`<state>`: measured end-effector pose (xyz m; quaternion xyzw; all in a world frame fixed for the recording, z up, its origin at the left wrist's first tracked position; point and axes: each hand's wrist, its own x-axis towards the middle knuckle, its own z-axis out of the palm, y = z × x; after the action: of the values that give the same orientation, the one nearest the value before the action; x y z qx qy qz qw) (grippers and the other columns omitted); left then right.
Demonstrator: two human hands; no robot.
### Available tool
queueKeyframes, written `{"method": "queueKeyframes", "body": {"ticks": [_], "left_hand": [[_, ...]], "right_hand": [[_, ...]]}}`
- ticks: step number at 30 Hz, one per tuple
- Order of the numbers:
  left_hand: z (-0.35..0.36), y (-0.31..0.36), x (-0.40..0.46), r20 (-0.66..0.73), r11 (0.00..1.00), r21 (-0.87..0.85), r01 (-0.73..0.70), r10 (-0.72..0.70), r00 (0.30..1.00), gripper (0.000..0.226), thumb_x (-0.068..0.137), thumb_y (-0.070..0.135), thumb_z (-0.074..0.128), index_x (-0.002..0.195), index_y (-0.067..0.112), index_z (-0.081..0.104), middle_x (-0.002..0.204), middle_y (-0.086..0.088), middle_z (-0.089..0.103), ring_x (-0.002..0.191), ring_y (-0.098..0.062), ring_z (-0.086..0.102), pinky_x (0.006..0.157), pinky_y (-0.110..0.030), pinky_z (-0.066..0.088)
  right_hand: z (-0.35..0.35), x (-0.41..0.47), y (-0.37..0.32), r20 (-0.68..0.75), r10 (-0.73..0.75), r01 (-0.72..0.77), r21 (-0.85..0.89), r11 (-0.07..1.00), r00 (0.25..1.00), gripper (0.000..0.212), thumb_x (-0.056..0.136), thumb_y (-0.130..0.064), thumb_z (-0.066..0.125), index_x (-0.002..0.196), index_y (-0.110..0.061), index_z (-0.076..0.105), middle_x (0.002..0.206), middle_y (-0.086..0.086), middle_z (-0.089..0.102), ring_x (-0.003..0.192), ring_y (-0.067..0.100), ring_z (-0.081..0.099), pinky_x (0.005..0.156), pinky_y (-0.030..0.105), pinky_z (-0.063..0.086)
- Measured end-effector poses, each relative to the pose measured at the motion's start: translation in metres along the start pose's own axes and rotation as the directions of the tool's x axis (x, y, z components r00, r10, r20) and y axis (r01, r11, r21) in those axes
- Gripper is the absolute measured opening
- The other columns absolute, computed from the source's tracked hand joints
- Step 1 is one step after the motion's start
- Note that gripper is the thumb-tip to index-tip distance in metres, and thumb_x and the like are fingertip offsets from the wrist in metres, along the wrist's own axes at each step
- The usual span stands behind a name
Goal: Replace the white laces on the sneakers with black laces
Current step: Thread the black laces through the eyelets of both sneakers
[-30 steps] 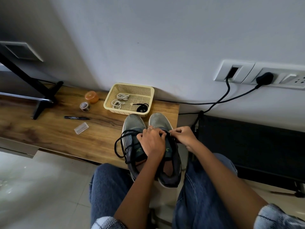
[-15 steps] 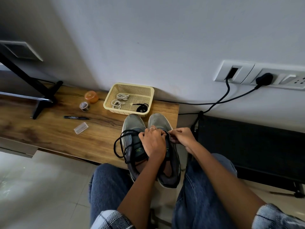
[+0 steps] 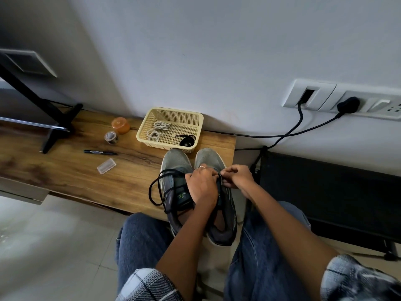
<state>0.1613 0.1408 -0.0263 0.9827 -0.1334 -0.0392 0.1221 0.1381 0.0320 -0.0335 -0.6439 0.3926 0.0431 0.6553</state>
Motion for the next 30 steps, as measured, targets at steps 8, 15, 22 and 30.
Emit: {"method": "queueKeyframes", "body": {"ticks": [8,15,22,30], "left_hand": [[-0.004,-0.002,-0.001,-0.008,0.999,-0.037,-0.034,0.034,0.999,0.016,0.094,0.034,0.057,0.101,0.028,0.071,0.106,0.004,0.061,0.099,-0.015,0.057,0.082,-0.031,0.036],[-0.004,-0.003,-0.001,0.001,0.998,-0.044,-0.041,0.041,0.999,0.018,0.094,0.033,0.057,0.104,0.028,0.071,0.109,0.001,0.061,0.103,-0.018,0.056,0.085,-0.033,0.039],[-0.009,-0.006,-0.002,0.008,0.995,-0.099,-0.026,0.027,1.0,0.018,0.094,0.035,0.058,0.105,0.029,0.071,0.111,0.001,0.063,0.106,-0.018,0.055,0.087,-0.036,0.044],[-0.013,-0.01,-0.006,0.008,0.995,-0.092,-0.032,0.033,0.999,0.019,0.09,0.042,0.061,0.102,0.031,0.071,0.108,0.002,0.063,0.103,-0.017,0.056,0.084,-0.036,0.048]], "right_hand": [[0.0,0.005,-0.005,0.033,0.039,-0.039,-0.016,0.999,0.999,0.009,0.092,0.0,0.057,0.084,-0.003,0.06,0.071,0.009,0.058,0.058,0.014,0.054,0.047,0.019,0.052],[0.012,0.008,-0.002,-0.062,-0.059,0.02,-0.496,0.868,0.996,0.019,0.094,-0.023,0.048,0.078,-0.024,0.057,0.089,0.0,0.065,0.087,0.02,0.06,0.072,0.032,0.047],[0.005,0.003,-0.002,-0.118,0.121,-0.114,0.062,0.992,0.986,0.013,0.102,-0.007,0.031,0.097,-0.006,0.043,0.092,0.01,0.053,0.063,0.02,0.059,0.047,0.026,0.055],[-0.008,-0.01,-0.002,-0.13,0.192,-0.123,0.415,0.902,0.973,0.028,0.103,-0.007,0.022,0.123,0.003,0.039,0.118,0.023,0.052,0.075,0.03,0.065,0.064,0.047,0.056]]}}
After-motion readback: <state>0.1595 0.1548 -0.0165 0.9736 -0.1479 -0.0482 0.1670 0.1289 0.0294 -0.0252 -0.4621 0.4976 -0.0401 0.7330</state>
